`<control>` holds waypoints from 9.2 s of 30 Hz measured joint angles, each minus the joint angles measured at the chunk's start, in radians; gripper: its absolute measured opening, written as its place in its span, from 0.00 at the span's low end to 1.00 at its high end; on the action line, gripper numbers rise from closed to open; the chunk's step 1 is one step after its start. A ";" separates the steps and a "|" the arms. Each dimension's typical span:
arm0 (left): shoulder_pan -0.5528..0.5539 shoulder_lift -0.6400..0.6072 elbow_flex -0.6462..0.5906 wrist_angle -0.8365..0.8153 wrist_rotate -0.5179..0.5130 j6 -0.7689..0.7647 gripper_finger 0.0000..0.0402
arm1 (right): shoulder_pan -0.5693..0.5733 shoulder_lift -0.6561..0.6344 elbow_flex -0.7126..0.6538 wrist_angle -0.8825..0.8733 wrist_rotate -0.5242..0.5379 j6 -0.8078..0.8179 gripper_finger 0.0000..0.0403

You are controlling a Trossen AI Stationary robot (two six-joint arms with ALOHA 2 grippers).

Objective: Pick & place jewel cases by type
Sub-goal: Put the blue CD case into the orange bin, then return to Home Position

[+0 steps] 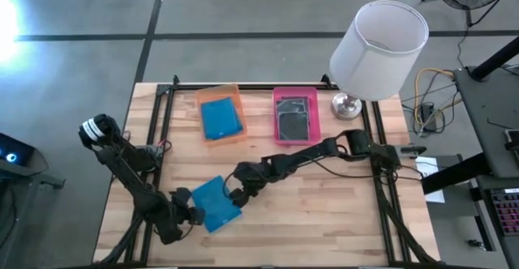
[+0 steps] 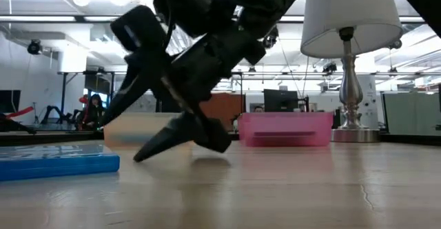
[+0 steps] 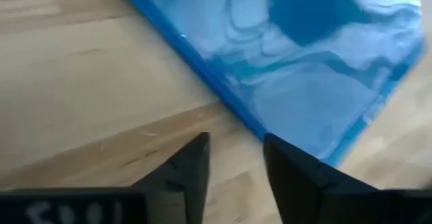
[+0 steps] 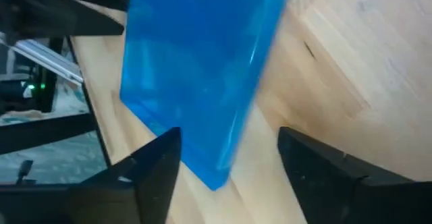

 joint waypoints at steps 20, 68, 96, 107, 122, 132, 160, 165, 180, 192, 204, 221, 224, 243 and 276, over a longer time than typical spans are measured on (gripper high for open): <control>0.012 -0.006 -0.191 0.319 -0.159 0.130 0.34 | -0.024 0.137 0.076 0.096 -0.218 0.048 0.62; 0.049 -0.004 -0.231 0.416 -0.228 0.193 0.34 | -0.018 0.096 0.112 -0.252 0.140 -0.124 0.61; 0.039 -0.022 -0.150 0.396 -0.350 0.395 0.34 | -0.001 0.076 0.112 0.054 0.006 0.082 0.24; -0.198 -0.115 0.125 0.028 -0.824 0.332 0.34 | -0.022 -0.212 0.047 -0.162 0.391 0.070 0.04; -0.070 -0.273 0.109 -0.216 -0.955 0.328 0.34 | -0.416 0.026 0.380 -0.159 0.072 0.003 0.04; -0.051 -0.433 -0.011 -0.209 -0.961 0.355 0.34 | -0.451 0.201 0.703 -0.385 0.086 -0.057 0.36; 0.156 -0.533 0.000 0.204 -0.797 1.057 0.34 | 0.126 -0.677 -0.030 -0.763 0.694 -0.489 0.59; 0.252 -0.549 0.065 0.276 -0.675 1.369 0.34 | 0.135 -1.047 -0.324 -0.588 0.675 -0.373 0.54; 0.865 -0.733 -0.077 0.715 0.505 1.772 0.34 | 0.145 -1.609 -1.044 0.335 0.437 -0.663 0.54; 1.281 -0.977 -0.373 0.738 0.876 1.783 0.34 | -0.137 -1.921 -1.453 0.642 0.210 -0.677 0.54; 1.274 -1.150 -0.614 0.380 0.825 1.677 0.34 | -0.139 -2.049 -1.540 0.097 0.267 -0.677 0.54; 1.071 -1.459 -0.609 0.371 0.643 1.656 0.34 | -0.126 -2.294 -1.573 0.116 0.321 -0.678 0.54; 1.067 -1.460 -0.610 0.392 0.644 1.656 0.34 | -0.123 -2.294 -1.573 0.099 0.321 -0.678 0.54; 1.016 -1.442 -0.643 0.461 0.637 1.656 0.34 | -0.086 -2.294 -1.573 0.099 0.320 -0.678 0.54; 0.969 -1.460 -0.645 0.410 0.290 2.344 0.34 | -0.086 -2.265 -1.572 0.083 0.320 -0.678 0.54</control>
